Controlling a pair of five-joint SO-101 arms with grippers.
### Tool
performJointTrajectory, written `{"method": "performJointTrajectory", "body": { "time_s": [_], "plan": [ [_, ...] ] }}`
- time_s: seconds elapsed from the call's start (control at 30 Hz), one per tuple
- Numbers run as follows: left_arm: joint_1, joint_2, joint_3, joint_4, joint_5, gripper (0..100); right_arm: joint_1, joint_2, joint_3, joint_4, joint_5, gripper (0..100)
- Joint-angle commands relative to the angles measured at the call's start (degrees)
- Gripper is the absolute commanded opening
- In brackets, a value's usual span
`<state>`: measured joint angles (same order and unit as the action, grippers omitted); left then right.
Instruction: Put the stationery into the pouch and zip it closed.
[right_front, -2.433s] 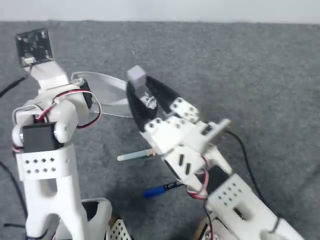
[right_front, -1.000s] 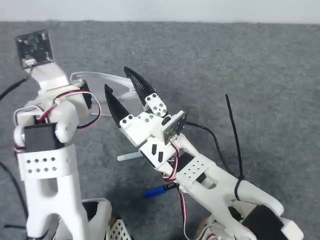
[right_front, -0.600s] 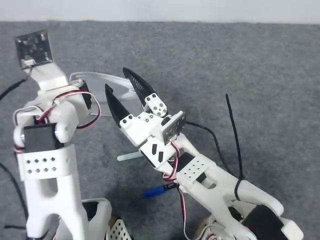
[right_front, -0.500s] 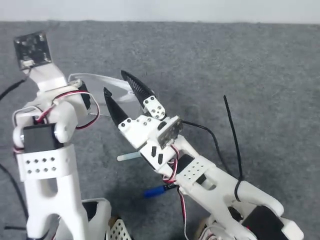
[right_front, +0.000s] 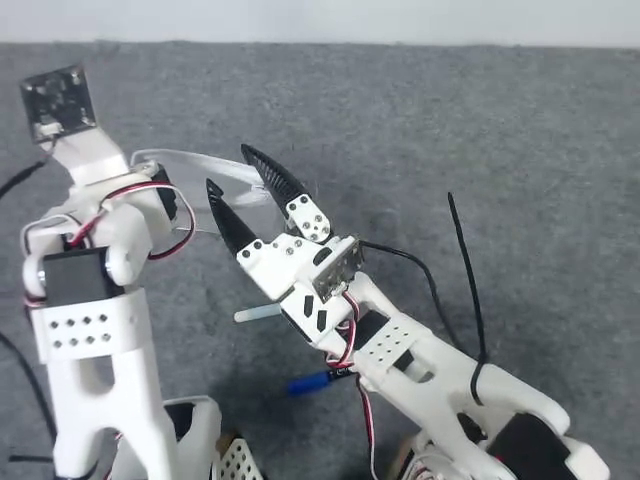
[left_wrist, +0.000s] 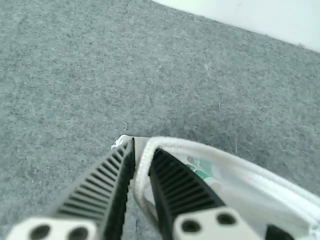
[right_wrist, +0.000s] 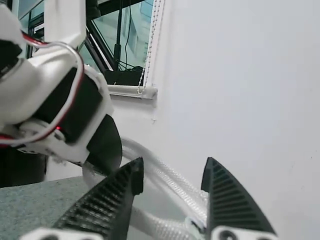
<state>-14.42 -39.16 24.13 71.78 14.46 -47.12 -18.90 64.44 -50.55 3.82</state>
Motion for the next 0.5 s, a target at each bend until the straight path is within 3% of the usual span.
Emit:
{"method": "performJointTrajectory", "body": {
  "time_s": [0.0, 0.47],
  "plan": [
    [-1.0, 0.5, 1.1, -1.1, 0.9, 1, 0.7, -1.1, 5.6, 5.0, 1.1, 17.7],
    [-1.0, 0.5, 1.5, -1.1, 0.9, 1, 0.7, -20.6, 5.8, 31.9, 0.7, 17.8]
  ]
}}
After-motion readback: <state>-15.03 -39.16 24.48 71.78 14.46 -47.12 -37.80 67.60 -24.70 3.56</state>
